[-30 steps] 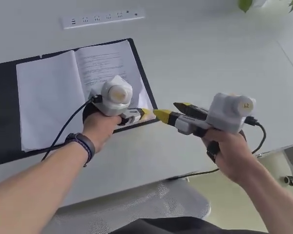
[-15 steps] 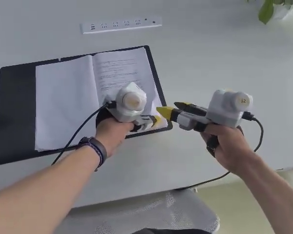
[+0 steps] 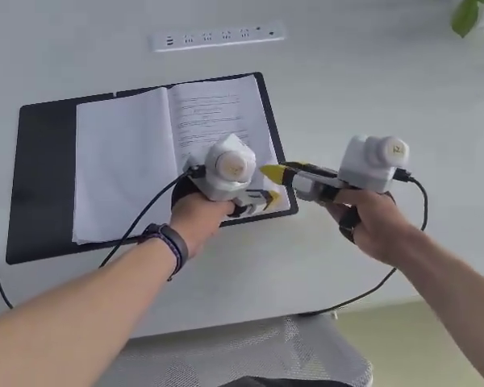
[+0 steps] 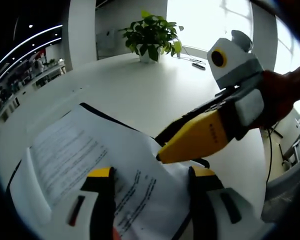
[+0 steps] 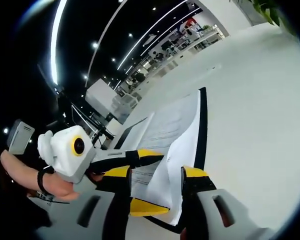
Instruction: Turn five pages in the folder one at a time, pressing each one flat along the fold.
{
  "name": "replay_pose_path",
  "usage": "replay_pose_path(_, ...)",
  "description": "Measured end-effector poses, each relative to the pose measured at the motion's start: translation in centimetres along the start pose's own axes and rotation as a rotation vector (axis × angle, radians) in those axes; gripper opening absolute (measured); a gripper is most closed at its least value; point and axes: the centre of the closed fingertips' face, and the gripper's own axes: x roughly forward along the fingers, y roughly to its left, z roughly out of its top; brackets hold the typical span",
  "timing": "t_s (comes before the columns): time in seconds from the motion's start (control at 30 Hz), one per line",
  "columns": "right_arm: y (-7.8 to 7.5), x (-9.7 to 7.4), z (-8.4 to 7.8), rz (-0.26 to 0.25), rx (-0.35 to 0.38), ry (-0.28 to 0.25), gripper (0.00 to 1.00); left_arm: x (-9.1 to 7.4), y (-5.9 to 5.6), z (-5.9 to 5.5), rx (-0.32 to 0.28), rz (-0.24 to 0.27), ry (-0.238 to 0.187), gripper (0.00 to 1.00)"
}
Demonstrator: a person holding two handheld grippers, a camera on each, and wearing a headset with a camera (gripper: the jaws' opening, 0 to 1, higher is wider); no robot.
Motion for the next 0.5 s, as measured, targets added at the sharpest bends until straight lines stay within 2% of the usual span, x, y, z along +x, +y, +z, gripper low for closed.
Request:
replay_pose_path(0.17, 0.8, 0.2, -0.6, 0.019, 0.031, 0.006, 0.33, 0.1, 0.2, 0.0, -0.011, -0.004, -0.001, 0.6)
replay_pose_path(0.3, 1.4, 0.1, -0.4, 0.036, 0.109, -0.007, 0.24, 0.3, -0.1, 0.1, -0.034, -0.014, -0.003, 0.64)
replay_pose_path(0.37, 1.6, 0.0, -0.5, 0.033, 0.096, -0.001, 0.19, 0.2, -0.3, 0.4, -0.076, -0.034, -0.009, 0.67)
replay_pose_path(0.5, 1.8, -0.5, -0.5, 0.027, 0.101, 0.001, 0.14, -0.1, -0.4, 0.2, -0.081, -0.038, 0.006, 0.67)
